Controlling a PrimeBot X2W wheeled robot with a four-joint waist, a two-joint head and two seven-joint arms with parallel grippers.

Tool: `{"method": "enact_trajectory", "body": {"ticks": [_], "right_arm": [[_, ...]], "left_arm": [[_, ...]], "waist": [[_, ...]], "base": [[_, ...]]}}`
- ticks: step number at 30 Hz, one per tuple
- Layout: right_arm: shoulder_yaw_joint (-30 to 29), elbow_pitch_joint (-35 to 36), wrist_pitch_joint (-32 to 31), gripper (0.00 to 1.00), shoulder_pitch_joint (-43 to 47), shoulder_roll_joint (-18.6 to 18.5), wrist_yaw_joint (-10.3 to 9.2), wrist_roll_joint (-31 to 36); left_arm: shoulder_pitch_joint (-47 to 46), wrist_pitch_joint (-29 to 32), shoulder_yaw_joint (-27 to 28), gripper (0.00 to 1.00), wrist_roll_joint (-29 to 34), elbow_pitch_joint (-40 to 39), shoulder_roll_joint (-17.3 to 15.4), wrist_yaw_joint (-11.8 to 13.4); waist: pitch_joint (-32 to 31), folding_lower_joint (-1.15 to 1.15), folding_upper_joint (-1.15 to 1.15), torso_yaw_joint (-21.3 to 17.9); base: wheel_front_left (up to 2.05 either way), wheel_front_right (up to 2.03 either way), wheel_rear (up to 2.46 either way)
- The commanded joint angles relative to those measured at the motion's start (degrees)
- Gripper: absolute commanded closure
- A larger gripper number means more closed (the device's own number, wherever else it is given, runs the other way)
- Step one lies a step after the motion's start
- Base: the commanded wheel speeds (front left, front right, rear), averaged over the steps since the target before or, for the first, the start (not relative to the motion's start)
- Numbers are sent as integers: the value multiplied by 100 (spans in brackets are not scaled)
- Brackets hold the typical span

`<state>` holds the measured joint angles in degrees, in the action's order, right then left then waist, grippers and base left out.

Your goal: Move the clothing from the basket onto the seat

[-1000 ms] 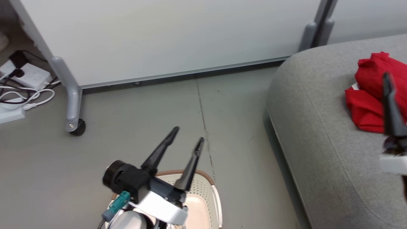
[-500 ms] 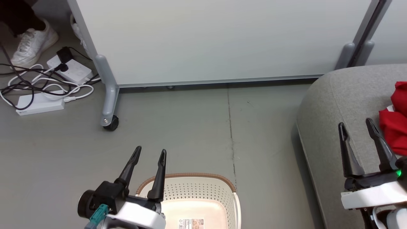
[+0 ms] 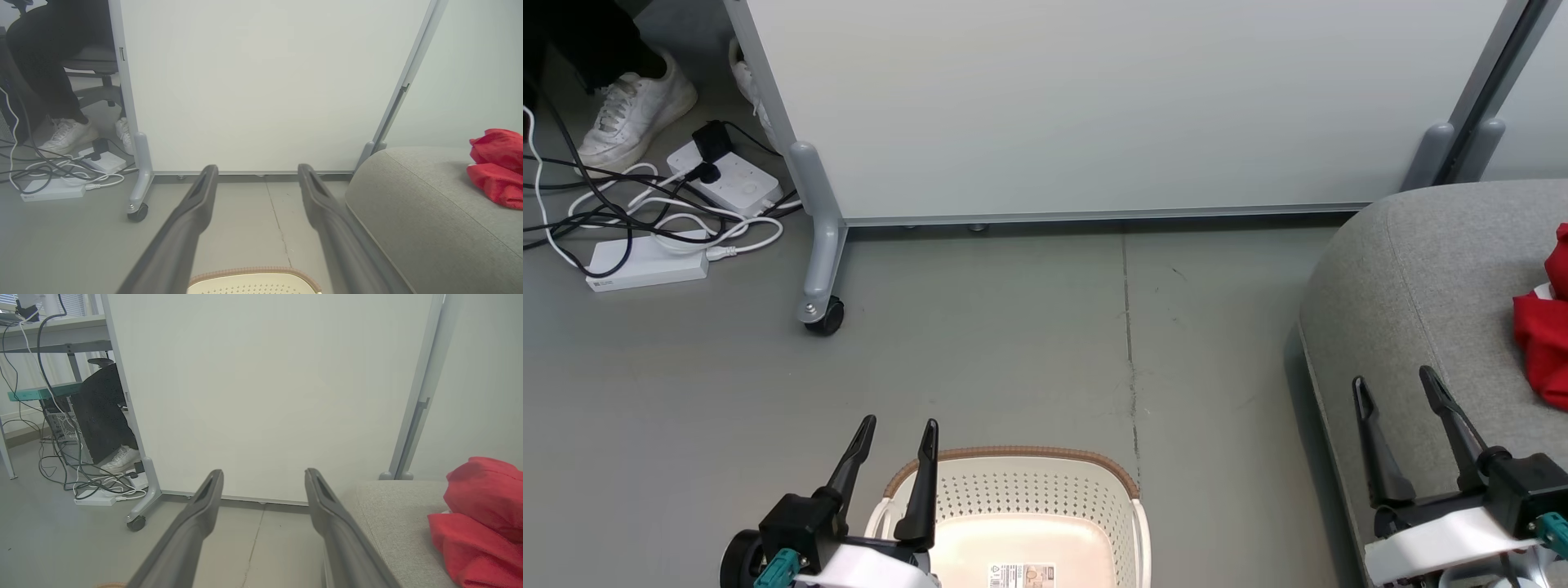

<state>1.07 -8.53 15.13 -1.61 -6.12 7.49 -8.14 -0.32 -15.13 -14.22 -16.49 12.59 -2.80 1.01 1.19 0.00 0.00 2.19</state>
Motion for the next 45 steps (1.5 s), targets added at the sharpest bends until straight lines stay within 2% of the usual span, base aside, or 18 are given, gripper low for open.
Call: {"method": "enact_trajectory", "body": {"ticks": [1, 13, 24, 26, 31, 40, 45], "right_arm": [[8, -52, 0, 0, 71, -22, 1, 60], [99, -209, 0, 0, 29, -15, 1, 155], [234, -256, 0, 0, 54, -84, 1, 180], [261, -267, 0, 0, 62, -102, 1, 198], [291, -277, 0, 0, 77, -112, 1, 207], [338, -299, 0, 0, 20, -113, 1, 222], [315, -316, 0, 0, -23, -88, 1, 228]], "left_arm": [[33, 0, 27, 0, 45, 9, -21, 40], [48, 0, -7, 0, 298, -16, -20, 225], [75, 1, -32, 0, 335, -90, -20, 276], [134, 1, -31, 0, 96, 23, -22, 198], [35, 0, 7, 0, 24, 142, -19, 118], [-16, 0, -19, 0, 186, 131, -21, 164], [-8, 0, 63, 0, -2, 45, -22, -12]], "waist": [[1, 0, 0, -2], [-6, 0, 0, -29], [-47, 0, 0, -14], [-57, 0, 0, -5], [-70, 0, 0, 10], [-35, 0, 0, 21], [-4, 0, 0, 8]], "base": [[0, 0, 0], [0, 0, 0], [0, 0, 0], [0, 0, 0], [0, 0, 0], [0, 0, 0], [0, 0, 0]]}}
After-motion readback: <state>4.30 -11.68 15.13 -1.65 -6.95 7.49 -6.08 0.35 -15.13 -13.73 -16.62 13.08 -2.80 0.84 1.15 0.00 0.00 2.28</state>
